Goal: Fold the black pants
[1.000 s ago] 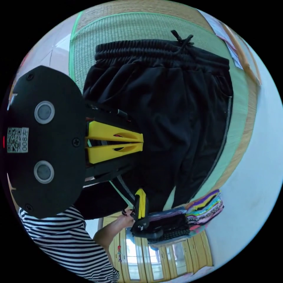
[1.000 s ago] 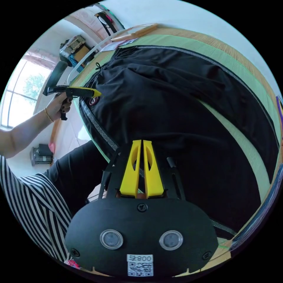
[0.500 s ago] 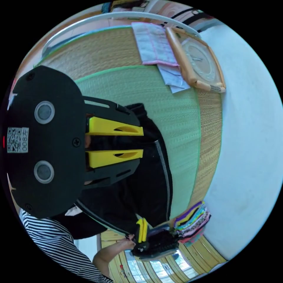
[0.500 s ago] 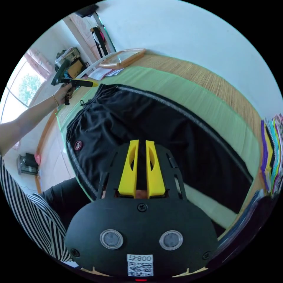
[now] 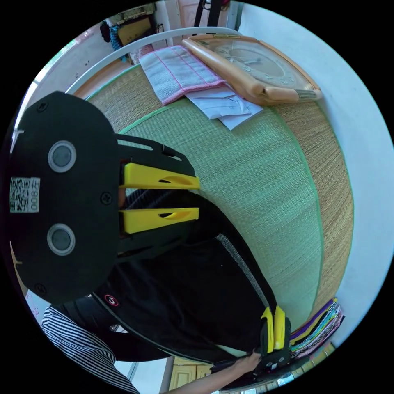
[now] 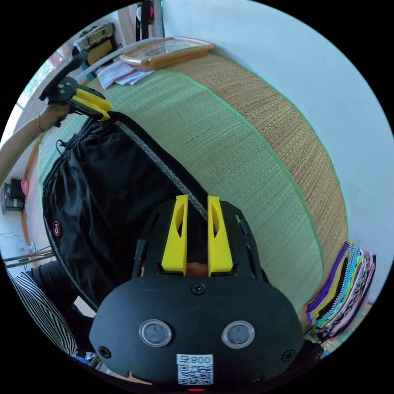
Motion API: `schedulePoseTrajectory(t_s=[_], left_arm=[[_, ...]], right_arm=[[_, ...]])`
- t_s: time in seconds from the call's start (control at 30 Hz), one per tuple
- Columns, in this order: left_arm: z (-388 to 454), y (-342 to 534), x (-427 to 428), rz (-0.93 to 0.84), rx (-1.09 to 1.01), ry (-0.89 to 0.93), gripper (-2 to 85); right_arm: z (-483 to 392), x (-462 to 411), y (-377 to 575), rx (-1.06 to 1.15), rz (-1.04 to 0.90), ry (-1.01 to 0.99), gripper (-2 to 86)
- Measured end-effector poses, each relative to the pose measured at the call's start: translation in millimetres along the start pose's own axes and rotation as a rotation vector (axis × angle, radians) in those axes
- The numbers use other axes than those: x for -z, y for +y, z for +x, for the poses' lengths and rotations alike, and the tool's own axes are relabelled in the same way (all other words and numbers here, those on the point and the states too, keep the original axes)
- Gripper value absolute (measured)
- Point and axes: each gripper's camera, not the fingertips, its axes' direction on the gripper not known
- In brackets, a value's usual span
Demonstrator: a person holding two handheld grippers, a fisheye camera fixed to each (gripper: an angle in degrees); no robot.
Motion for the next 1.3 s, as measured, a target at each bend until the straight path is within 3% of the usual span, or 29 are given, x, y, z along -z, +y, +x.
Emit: schedulePoseTrajectory(t_s=[0.37,0.63,0.97,1.3], left_arm=[[-29,44,33,0.083,0.036,0.054,2.8],[-33,84,71,0.176,0.056,0.059,2.4],[-11,164,126,0.283,0.024,0.057,2.5],[36,259,127,0.246,-0.051,0.041,2.6]], right_arm=[[-20,33,-56,0.05,-0.088,0.011,2.0],[-26,104,-57,-0.037,-0.028,0.025,0.7],[-73,223,-14,-0.073,0.069,0.079,0.5],[-183,293,80,-0.04,0.107,0.094,0.4]])
